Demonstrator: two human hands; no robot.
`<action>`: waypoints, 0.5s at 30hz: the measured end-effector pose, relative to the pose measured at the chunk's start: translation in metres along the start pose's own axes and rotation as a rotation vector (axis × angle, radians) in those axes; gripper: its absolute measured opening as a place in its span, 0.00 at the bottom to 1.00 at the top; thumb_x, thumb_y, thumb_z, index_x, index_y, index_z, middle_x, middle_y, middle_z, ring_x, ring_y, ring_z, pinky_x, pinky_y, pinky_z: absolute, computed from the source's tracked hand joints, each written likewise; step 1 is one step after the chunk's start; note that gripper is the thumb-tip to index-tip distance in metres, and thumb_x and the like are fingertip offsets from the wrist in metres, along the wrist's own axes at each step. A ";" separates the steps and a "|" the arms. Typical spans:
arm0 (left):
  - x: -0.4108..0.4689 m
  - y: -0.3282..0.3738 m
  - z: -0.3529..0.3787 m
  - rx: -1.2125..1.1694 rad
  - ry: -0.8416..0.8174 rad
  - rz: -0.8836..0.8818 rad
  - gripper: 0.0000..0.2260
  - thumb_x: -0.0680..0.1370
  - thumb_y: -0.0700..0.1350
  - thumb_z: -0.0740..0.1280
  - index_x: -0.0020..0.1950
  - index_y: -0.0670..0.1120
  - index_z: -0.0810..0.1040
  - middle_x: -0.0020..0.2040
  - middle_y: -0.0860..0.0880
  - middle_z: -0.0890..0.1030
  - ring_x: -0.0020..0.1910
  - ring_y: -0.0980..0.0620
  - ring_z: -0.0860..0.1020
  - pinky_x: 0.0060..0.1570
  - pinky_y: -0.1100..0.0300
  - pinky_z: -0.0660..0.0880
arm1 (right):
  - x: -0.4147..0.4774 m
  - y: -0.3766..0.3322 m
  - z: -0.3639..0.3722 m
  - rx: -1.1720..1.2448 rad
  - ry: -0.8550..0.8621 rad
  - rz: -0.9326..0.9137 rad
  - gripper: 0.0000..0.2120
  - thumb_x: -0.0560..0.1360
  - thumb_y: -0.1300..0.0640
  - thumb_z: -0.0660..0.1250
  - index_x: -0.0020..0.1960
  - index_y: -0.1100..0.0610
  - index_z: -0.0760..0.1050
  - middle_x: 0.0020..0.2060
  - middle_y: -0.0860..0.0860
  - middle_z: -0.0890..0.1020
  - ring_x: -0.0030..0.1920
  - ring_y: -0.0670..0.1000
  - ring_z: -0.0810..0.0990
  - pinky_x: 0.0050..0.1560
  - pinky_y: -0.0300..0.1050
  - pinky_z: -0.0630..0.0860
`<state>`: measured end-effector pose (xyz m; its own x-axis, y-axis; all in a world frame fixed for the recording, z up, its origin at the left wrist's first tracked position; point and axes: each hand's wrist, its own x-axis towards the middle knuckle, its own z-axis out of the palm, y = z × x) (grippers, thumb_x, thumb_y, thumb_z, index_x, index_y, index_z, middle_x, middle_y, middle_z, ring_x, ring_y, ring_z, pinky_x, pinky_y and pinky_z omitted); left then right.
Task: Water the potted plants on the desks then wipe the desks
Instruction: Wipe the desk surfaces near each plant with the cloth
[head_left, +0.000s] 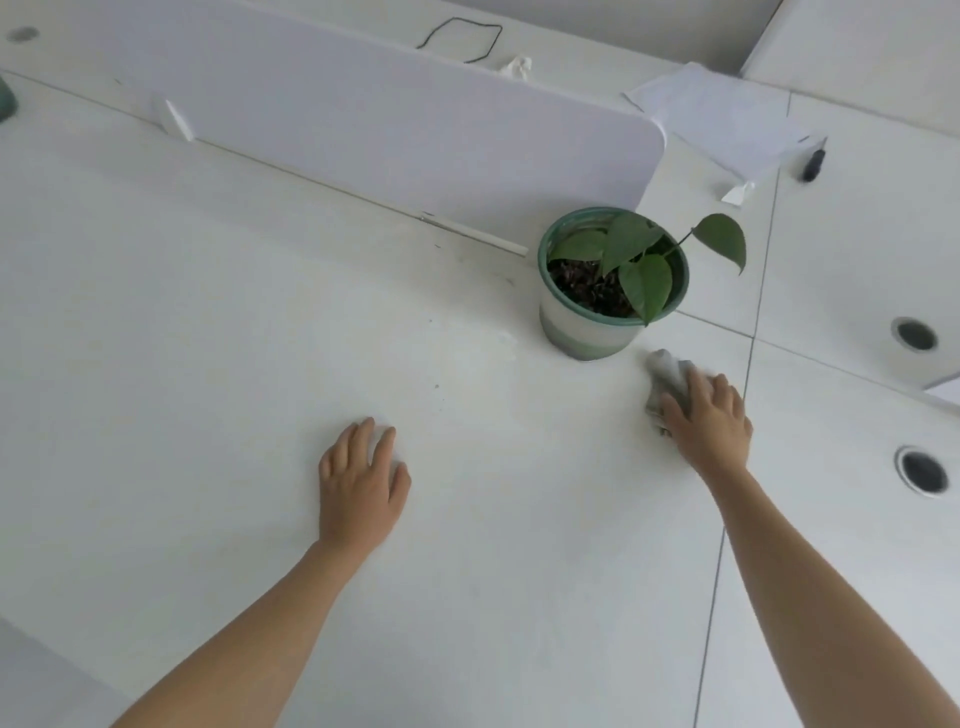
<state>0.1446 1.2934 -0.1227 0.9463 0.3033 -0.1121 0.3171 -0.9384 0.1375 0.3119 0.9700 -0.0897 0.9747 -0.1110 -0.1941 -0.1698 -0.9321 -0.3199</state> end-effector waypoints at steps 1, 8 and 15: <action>0.001 0.000 0.002 0.002 0.026 0.005 0.20 0.72 0.48 0.55 0.56 0.41 0.77 0.57 0.38 0.79 0.57 0.39 0.74 0.54 0.49 0.66 | 0.002 0.000 0.007 -0.017 0.015 0.001 0.25 0.76 0.47 0.55 0.72 0.48 0.56 0.73 0.57 0.59 0.73 0.58 0.54 0.70 0.57 0.55; 0.004 -0.002 0.008 -0.009 0.164 0.030 0.19 0.72 0.48 0.55 0.56 0.40 0.76 0.57 0.36 0.79 0.58 0.41 0.67 0.53 0.49 0.61 | -0.019 -0.023 0.031 -0.160 -0.053 -0.012 0.27 0.78 0.43 0.50 0.75 0.50 0.53 0.76 0.57 0.49 0.76 0.56 0.43 0.74 0.58 0.43; 0.005 -0.001 0.011 -0.017 0.212 0.037 0.19 0.71 0.48 0.55 0.58 0.41 0.73 0.57 0.36 0.78 0.59 0.41 0.67 0.54 0.49 0.62 | -0.072 -0.102 0.073 -0.215 -0.086 -0.322 0.26 0.72 0.42 0.53 0.64 0.54 0.74 0.65 0.65 0.73 0.65 0.65 0.72 0.60 0.65 0.69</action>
<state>0.1482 1.2942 -0.1344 0.9490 0.2981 0.1026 0.2808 -0.9472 0.1545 0.2486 1.0979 -0.1107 0.9559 0.2197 -0.1951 0.1859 -0.9664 -0.1776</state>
